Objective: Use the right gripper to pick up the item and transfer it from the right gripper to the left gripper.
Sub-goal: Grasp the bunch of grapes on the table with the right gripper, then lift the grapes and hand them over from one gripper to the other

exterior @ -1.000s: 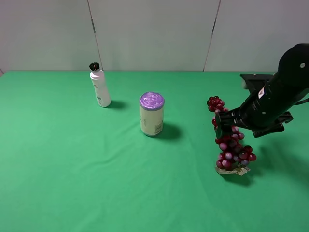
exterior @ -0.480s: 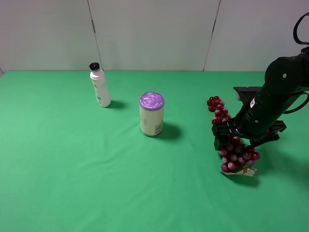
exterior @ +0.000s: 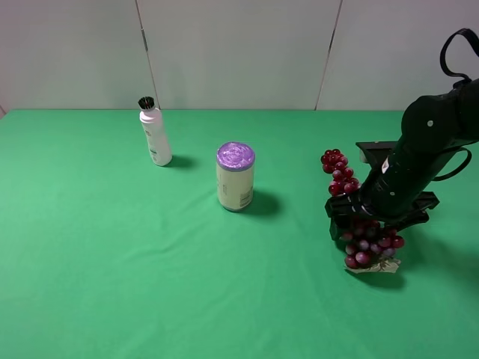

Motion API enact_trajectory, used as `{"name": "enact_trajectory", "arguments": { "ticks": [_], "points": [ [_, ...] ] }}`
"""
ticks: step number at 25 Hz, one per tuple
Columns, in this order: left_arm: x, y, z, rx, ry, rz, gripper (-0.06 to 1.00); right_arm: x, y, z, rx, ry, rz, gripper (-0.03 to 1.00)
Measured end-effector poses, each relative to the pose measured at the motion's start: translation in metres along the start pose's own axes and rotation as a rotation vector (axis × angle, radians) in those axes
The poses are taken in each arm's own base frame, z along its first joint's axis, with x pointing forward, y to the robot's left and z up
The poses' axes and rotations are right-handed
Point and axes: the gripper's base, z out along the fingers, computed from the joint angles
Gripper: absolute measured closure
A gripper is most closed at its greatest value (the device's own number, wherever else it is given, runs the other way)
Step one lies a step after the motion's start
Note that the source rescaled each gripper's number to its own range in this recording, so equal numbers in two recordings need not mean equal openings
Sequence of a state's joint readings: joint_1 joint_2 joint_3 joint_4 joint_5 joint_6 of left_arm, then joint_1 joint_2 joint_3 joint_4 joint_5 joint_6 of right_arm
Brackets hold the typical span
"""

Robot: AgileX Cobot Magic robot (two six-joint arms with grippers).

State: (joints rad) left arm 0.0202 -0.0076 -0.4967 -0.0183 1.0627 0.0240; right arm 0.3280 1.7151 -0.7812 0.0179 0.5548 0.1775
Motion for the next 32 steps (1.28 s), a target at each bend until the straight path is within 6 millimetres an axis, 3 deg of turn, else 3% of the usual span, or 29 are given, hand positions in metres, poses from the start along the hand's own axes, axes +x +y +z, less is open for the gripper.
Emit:
{"name": "enact_trajectory", "arguments": {
  "ticks": [4,5,7,8,24,27,32],
  "points": [
    [0.000,0.000,0.000,0.000,0.000,0.000,-0.05,0.001,0.001,0.000,0.000,0.005,-0.003,-0.02],
    [0.000,0.000,0.000,0.000,0.000,0.000,-0.05,0.001,0.001,0.000,0.002,0.012,-0.004,0.07],
    [0.000,0.000,0.000,0.000,0.000,0.000,-0.05,0.002,0.000,0.000,0.007,0.027,-0.008,0.50],
    [0.000,0.000,0.000,0.000,0.000,0.000,-0.05,0.003,0.000,0.000,0.011,0.037,-0.011,0.66],
    [0.000,0.000,0.000,0.000,0.000,0.000,-0.05,0.000,0.000,-0.005,0.011,0.036,-0.025,0.67],
    [0.000,0.000,0.000,0.000,0.000,0.000,-0.05,-0.007,0.002,-0.023,-0.002,-0.023,-0.059,0.67],
    [0.000,0.000,0.000,0.000,0.000,0.000,-0.05,-0.013,0.004,-0.072,-0.021,-0.176,-0.128,0.67]
  ]
}}
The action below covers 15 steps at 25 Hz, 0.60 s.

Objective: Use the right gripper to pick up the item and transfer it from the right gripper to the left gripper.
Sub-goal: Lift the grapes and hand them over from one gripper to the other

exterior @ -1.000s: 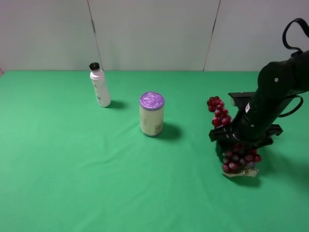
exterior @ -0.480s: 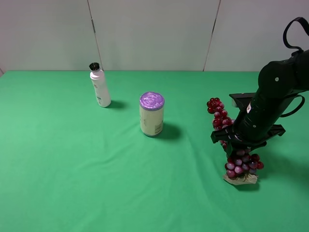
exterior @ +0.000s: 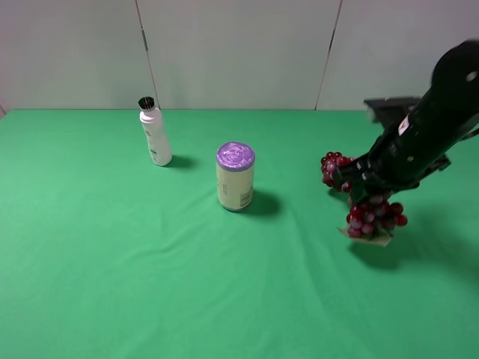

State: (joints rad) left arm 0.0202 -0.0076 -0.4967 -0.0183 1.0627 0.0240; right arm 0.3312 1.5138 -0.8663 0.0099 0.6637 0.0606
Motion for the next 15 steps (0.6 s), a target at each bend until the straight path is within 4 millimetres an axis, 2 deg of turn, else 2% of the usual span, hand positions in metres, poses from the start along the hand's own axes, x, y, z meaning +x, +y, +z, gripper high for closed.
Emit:
{"name": "enact_trajectory", "arguments": {
  "ticks": [4,10,12,15],
  "points": [
    [0.000,0.000,0.000,0.000,0.000,0.000,-0.05,0.000,0.009,-0.030,-0.010,-0.086,-0.099,0.67],
    [0.000,0.000,0.000,0.000,0.000,0.000,-0.05,-0.005,0.040,-0.068,-0.041,-0.225,-0.293,0.69],
    [0.000,0.000,0.000,0.000,0.000,0.000,-0.05,-0.009,0.053,-0.082,-0.054,-0.268,-0.350,0.74],
    [0.000,0.000,0.000,0.000,0.000,0.000,-0.05,-0.015,0.068,-0.098,-0.072,-0.303,-0.404,0.76]
  ]
}}
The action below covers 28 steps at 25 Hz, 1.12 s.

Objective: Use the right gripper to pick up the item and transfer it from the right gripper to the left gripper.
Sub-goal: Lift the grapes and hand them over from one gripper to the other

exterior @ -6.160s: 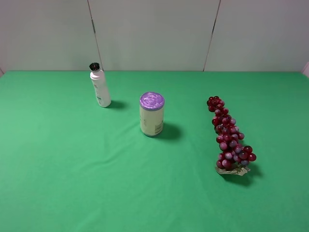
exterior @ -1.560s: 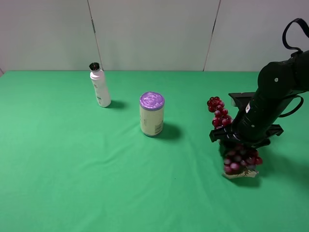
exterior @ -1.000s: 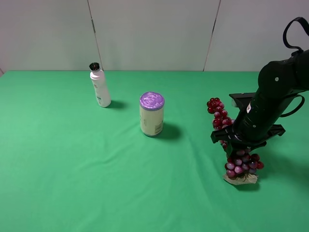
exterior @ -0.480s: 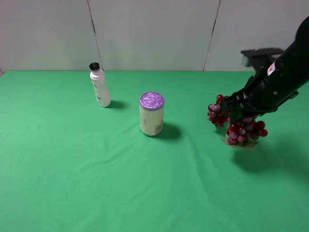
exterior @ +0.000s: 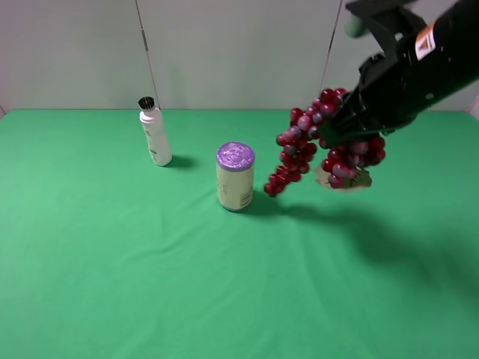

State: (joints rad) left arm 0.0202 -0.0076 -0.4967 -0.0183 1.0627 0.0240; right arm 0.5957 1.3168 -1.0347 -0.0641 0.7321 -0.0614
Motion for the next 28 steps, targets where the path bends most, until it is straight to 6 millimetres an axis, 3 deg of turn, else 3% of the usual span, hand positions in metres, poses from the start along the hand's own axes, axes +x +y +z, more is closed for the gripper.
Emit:
{"name": "enact_trajectory", "arguments": {
  "ticks": [4,7,21,28],
  "points": [
    [0.000,0.000,0.000,0.000,0.000,0.000,-0.05,-0.018,0.011,-0.015,-0.020,-0.060,-0.073,0.81],
    [0.000,0.000,0.000,0.000,0.000,0.000,-0.05,-0.030,0.018,-0.025,-0.035,-0.100,-0.111,0.92],
    [0.000,0.000,0.000,0.000,0.000,0.000,-0.05,-0.038,0.024,-0.036,-0.058,-0.122,-0.136,0.94],
    [0.000,0.000,0.000,0.000,0.000,0.000,-0.05,-0.054,0.032,-0.056,-0.158,-0.189,-0.157,0.94]
  ]
}}
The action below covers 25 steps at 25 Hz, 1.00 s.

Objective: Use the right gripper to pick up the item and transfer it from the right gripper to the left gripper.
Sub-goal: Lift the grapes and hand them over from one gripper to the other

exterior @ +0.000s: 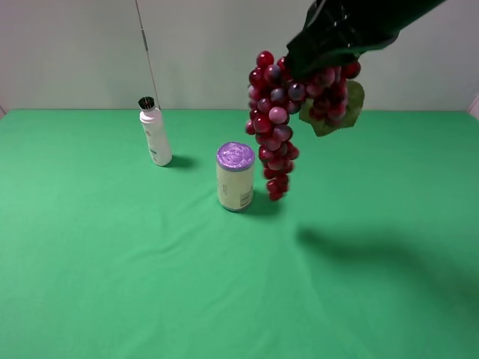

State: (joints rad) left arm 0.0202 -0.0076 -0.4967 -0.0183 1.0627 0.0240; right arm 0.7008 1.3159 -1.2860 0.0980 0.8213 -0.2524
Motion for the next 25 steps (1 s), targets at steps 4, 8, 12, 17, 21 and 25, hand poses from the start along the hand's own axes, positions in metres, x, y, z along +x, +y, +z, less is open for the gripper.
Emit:
{"name": "enact_trajectory", "arguments": {
  "ticks": [4,8,12,17,21,25],
  "points": [
    [0.0000,0.0000,0.0000,0.000,0.000,0.000,-0.05,-0.0058,0.0018,-0.0051,-0.024,-0.021,0.006,0.94],
    [0.0000,0.0000,0.0000,0.000,0.000,0.000,-0.05,-0.0055,0.0021,-0.0055,-0.027,-0.015,0.002,0.94],
    [0.0000,0.0000,0.0000,0.000,0.000,0.000,-0.05,-0.0058,0.0021,-0.0055,-0.027,-0.018,0.000,0.96],
    [-0.0001,-0.0021,0.0000,0.023,-0.001,-0.013,-0.05,-0.0072,0.0020,-0.0056,-0.026,-0.033,0.000,0.96],
    [-0.0004,-0.0021,0.0000,0.023,-0.005,-0.013,-0.05,-0.0079,0.0024,-0.0056,-0.030,-0.041,0.005,0.96],
    [-0.0017,-0.0044,0.0017,0.049,0.006,-0.022,-0.05,-0.0083,0.0024,-0.0056,-0.031,-0.045,0.005,0.96]
  ]
}}
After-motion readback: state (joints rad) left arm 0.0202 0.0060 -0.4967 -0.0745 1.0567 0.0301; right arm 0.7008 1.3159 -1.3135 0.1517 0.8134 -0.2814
